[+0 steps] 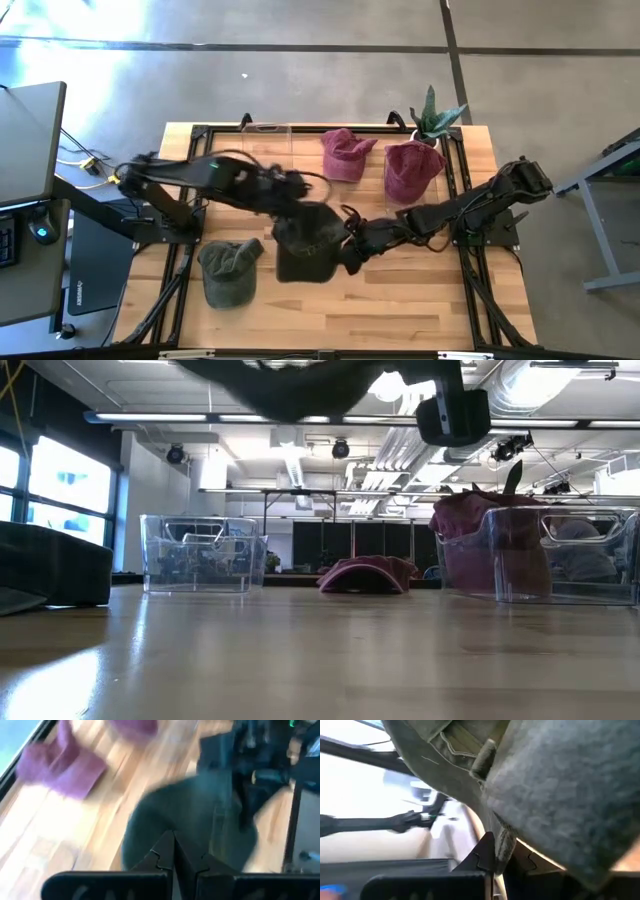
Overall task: Pick & Place hat
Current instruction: Put the right green cap into the left transparent bin
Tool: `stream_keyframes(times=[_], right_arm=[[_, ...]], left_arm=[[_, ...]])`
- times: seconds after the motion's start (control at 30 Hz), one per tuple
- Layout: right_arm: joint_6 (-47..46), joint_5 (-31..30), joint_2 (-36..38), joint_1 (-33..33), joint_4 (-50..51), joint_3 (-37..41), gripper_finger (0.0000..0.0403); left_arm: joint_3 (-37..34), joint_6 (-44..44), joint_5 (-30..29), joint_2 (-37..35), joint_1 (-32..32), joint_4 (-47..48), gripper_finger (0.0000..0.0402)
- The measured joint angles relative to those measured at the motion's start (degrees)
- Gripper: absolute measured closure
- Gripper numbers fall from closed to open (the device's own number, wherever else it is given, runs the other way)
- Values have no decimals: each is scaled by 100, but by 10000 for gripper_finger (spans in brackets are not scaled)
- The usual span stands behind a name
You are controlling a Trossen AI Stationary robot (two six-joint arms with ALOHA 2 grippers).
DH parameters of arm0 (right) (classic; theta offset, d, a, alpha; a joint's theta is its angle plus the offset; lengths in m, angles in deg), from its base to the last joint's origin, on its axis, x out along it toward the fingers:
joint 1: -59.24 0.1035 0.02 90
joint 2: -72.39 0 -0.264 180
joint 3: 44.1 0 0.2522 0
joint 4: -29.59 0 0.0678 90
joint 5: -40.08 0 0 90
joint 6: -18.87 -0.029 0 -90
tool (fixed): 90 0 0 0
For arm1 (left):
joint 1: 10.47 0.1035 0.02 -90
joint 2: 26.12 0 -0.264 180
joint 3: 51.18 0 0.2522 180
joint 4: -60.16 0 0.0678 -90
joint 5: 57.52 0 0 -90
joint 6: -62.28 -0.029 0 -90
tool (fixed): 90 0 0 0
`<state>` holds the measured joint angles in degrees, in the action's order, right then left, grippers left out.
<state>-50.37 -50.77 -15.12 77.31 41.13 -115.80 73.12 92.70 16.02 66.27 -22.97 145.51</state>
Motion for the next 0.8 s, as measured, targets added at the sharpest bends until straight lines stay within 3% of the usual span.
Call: stream_keyframes(times=[0.07, 0.2, 0.33, 0.47, 0.6, 0.7, 0.8], right_arm=[[32, -233, 0, 0, 460, -136, 395], [401, -678, 0, 0, 1272, -380, 395], [892, -910, 0, 0, 1749, -619, 395], [1381, -949, 0, -1, 1906, -802, 395], [1618, -998, 0, 0, 2100, -902, 395], [1717, -1002, 0, 16, 2187, -928, 395], [1724, -1095, 0, 89, 2197, -931, 395]], left_arm=[[245, 304, -46, -92, -68, 639, 401], [341, 283, -14, -162, 76, 651, 380], [286, -188, 334, -237, 290, 280, 307], [153, -944, 69, -79, 411, -204, 205], [118, -1087, 149, 216, 717, -436, 115], [138, -1067, 375, 445, 921, -218, 87], [144, -1070, 428, 668, 1009, 77, 87]])
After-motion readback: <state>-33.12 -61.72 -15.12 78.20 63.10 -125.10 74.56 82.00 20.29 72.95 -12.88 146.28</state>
